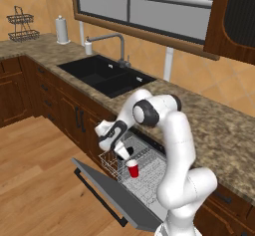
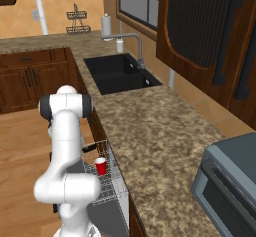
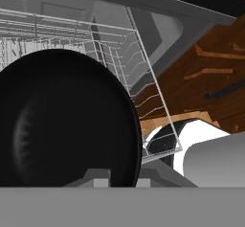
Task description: Pick up the cup and bowl from the counter, place them in the dishwasher, and close the dishwasher door.
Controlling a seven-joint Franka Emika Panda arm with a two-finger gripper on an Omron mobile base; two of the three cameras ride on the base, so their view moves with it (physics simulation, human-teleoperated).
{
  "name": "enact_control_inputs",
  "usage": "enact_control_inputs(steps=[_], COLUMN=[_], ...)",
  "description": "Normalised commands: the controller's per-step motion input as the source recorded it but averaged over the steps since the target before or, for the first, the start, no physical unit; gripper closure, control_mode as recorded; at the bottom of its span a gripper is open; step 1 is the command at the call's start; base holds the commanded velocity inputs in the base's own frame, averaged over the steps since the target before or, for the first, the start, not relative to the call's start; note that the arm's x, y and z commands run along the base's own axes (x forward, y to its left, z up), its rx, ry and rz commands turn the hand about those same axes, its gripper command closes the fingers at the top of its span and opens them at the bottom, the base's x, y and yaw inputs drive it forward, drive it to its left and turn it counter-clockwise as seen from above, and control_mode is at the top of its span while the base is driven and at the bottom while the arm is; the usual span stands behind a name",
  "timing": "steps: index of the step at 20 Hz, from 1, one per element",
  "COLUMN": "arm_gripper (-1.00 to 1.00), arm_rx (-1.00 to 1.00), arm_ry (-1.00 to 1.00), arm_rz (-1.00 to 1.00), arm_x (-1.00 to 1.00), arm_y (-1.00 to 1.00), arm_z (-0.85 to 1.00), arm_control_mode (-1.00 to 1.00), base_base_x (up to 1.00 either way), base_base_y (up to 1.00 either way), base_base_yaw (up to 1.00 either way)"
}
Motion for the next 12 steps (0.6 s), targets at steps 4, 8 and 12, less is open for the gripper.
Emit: enact_control_inputs(steps=[4, 8, 12], arm_gripper=[1.00, 1.00, 1.00], arm_rx=[-0.02, 0.00, 0.00], arm_ry=[0.06, 0.05, 0.00], arm_rz=[0.01, 0.00, 0.02], arm_x=[0.27, 0.25, 0.03], arm_y=[0.00, 0.00, -0.02], arm_z=[-0.09, -0.20, -0.44], arm_control_mode=[-1.00, -1.00, -1.00], base_base_x=[0.00, 0.00, 0.00], base_base_y=[0.00, 0.00, 0.00], base_base_yaw=[0.00, 0.00, 0.00])
